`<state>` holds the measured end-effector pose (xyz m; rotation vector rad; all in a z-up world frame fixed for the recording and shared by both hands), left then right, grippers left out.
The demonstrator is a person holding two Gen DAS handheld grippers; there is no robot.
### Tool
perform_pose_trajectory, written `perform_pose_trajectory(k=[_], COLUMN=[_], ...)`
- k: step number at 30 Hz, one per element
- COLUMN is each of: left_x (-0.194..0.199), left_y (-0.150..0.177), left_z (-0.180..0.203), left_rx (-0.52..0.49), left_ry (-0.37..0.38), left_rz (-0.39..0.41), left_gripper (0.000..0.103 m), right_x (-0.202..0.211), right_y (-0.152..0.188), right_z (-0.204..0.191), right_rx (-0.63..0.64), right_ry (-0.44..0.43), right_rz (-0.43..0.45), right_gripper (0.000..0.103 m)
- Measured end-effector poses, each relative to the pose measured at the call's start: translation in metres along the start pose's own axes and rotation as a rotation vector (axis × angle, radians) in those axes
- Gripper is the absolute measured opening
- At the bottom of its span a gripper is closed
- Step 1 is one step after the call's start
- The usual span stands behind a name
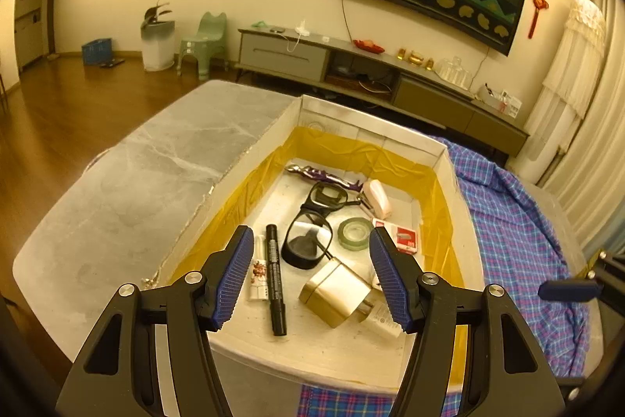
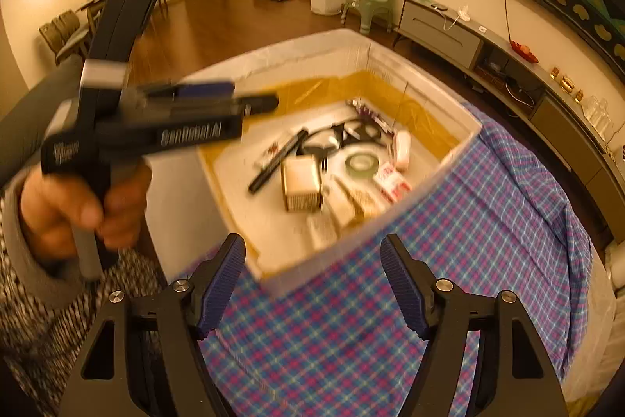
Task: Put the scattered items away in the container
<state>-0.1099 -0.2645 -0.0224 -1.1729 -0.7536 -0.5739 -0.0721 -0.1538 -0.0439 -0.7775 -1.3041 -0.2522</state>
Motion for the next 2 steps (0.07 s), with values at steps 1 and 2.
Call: perform_pose_trajectory(k=[1,2], left_x=[-0.0004,-0.0011], left_y=[0.0009,0.0016], left_z=[0.0008,0.002], left_rx=[-0.001,-0.004], left_ry=[0.002,0.006], left_rz=[-0.004,-0.009], left_gripper=[0.065,0.065], right_x=[-0.0028,-0.0058], right_y=[0.0048,0.0091], right_z=[-0.0003,-0.0004], right_rx=[-0.001,-0.003], right_ry=[0.001,0.003], right_rz=[-0.012,-0.022], right_gripper=[0.073,0.073])
Point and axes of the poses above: each gripper's, at about its wrist camera, not at the fingertips, and x roughly against the way its jaws point, z to its right, y to its underside, the point moved 8 cm from there along -x, roughly the way its jaws point, and after that the axes turned 12 degrees about -z, right-handed, at the moved point
